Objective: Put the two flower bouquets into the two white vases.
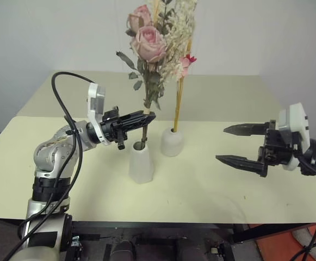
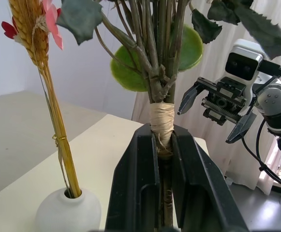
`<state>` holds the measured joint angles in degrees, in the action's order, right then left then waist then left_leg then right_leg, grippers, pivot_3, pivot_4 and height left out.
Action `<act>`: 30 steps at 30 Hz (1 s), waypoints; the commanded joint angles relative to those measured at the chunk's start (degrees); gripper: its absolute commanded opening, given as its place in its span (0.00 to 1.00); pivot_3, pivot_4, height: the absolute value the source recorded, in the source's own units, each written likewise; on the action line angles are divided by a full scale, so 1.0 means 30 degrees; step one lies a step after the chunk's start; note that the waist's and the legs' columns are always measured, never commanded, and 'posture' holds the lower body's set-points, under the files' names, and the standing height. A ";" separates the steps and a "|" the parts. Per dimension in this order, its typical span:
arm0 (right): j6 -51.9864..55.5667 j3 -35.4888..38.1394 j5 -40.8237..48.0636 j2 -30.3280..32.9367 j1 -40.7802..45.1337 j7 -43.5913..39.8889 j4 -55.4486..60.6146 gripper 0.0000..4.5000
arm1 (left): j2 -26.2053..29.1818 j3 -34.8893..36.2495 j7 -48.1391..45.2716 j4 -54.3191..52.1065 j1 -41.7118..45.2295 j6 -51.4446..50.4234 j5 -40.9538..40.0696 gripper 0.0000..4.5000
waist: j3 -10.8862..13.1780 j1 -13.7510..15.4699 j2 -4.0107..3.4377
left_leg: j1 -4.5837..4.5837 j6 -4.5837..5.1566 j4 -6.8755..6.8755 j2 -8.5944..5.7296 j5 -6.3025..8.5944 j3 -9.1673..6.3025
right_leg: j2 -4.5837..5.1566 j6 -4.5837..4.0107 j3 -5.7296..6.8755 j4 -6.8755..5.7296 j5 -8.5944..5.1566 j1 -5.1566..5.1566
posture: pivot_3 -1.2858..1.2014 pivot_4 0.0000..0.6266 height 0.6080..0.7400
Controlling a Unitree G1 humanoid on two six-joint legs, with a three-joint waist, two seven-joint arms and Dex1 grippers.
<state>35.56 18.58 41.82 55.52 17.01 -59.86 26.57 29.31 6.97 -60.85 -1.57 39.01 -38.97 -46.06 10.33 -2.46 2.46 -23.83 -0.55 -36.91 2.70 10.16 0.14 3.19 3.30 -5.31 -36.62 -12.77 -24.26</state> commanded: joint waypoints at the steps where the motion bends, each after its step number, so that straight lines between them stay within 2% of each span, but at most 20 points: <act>1: -0.0279 0.0532 0.0268 0.0104 0.0046 0.0164 0.0430 1.00 | 0.0311 0.0071 -0.0145 -0.0766 -0.0179 0.0157 0.0016 0.02 | 0.0000 -0.0002 0.0000 | 0.0000 0.0000 0.0000 0.0000 0.0000 0.0001 | 0.0000 0.0000 0.0000 0.0001 0.0000 0.0000 | 0.52 0.24 1.00; 16: -0.0591 0.0119 0.0003 0.0125 0.0517 0.0106 0.0031 1.00 | 0.0693 0.0261 0.0185 -0.1458 -0.1464 0.0389 0.0185 0.02 | -0.0001 -0.0038 -0.0001 | 0.0013 0.0001 0.0003 0.0002 0.0001 0.0001 | -0.0001 -0.0007 -0.0001 0.0000 -0.0004 0.0005 | 0.52 0.24 1.00; 30: -0.0970 -0.0117 -0.0212 0.0032 0.0452 0.0250 -0.0116 1.00 | 0.0186 0.0949 0.0721 -0.1418 -0.1376 0.1268 -0.0202 0.02 | 0.0000 -0.0020 0.0000 | 0.0011 0.0001 0.0004 0.0002 0.0001 0.0002 | 0.0000 -0.0008 0.0001 0.0002 -0.0005 0.0004 | 0.52 0.24 1.00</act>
<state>34.05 16.90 41.23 55.43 17.68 -59.44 25.39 29.85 8.60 -58.97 -4.97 34.88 -36.13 -46.11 10.33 -2.52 2.46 -23.80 -0.55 -36.90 2.71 10.16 0.15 3.19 3.28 -5.31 -36.61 -12.79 -24.25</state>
